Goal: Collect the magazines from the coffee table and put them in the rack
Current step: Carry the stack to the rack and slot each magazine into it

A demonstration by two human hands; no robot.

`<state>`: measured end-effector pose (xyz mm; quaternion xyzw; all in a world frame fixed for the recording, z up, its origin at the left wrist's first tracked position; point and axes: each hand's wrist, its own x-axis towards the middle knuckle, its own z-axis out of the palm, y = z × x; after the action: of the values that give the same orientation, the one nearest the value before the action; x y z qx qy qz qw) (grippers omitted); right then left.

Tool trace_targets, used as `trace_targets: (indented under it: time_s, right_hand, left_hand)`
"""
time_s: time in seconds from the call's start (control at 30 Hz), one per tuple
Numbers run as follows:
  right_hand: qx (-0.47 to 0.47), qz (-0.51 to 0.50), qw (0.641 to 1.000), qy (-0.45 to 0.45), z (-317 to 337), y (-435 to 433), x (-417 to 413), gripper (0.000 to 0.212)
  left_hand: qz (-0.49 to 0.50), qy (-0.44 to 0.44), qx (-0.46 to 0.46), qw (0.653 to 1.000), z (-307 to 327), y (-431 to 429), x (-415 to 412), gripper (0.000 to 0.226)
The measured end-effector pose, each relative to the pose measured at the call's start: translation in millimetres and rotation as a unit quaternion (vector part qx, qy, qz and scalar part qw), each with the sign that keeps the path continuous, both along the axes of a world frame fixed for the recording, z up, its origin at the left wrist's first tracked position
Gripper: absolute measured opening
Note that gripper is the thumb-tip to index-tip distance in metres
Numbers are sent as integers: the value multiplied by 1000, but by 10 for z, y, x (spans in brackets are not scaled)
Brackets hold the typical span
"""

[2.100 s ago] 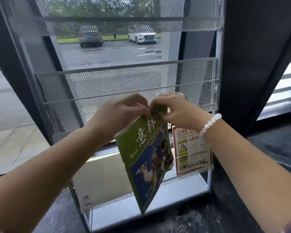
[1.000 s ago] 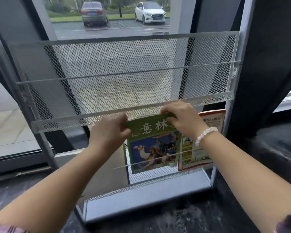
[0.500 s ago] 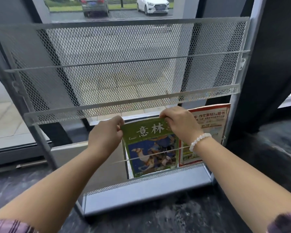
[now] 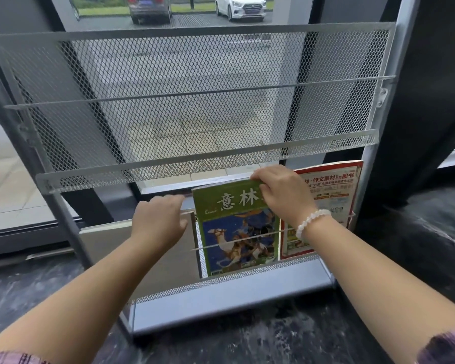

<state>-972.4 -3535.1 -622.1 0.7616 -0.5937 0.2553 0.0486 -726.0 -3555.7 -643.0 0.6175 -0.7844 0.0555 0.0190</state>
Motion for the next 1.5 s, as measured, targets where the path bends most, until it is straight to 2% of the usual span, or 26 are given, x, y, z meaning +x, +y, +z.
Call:
trace_targets:
  time_s: [0.07,0.13,0.23,0.3,0.5,0.57,0.63,0.7,0.73,0.9,1.0,1.1,1.17,1.27,1.37,1.5]
  right_hand:
    - [-3,13,1000,6,-8,19,73,24]
    - [10,32,999,8,-7,39,174,24]
    - [29,48,998,2,0,65,358,24]
    - [39,50,998,9,-9,78,483,29]
    - [160,11,984,84,-29,79,796,62]
    - [178,-4,980,92,-50,86,844,67]
    - [186,-12,978,92,-45,88,872,67]
    - [190,-17,978,84,-25,85,882,66]
    - [190,-19,978,80,-10,88,888,66]
    - [181,-2,982,59,111,170,935,56]
    - [177,17,983,37,230,234,1003,42]
    - [174,26,984,-4,323,256,1114,33]
    - [205,26,977,-50,399,253,1178,39]
    - [294,63,944,-138,579,266,1237,34]
    - [312,101,919,-217,803,330,1282,27]
    - [270,110,937,-191,1086,475,1277,24]
  left_hand:
    - [6,-60,17,998,-32,8,118,21]
    - [2,-56,6,998,-52,21,206,12]
    - [0,2,4,1000,-21,61,273,18]
    - [3,52,21,998,-16,107,320,31]
    - [-61,18,-4,998,-165,278,460,53]
    - [-77,27,-34,996,-207,301,476,46]
    - [-80,50,-75,993,-216,295,494,27]
    - [-71,55,-82,993,-192,293,506,11]
    - [-64,56,-75,994,-174,298,509,11]
    - [-79,99,-33,991,-6,330,612,15]
    - [-104,129,-19,986,258,362,679,28]
    - [-118,142,-52,981,567,422,720,33]
    - [-122,170,-65,976,796,449,753,33]
    - [-127,230,-88,961,1110,420,835,30]
    - [-114,289,-112,944,1337,383,908,29]
    - [-79,326,-170,927,1418,450,902,39]
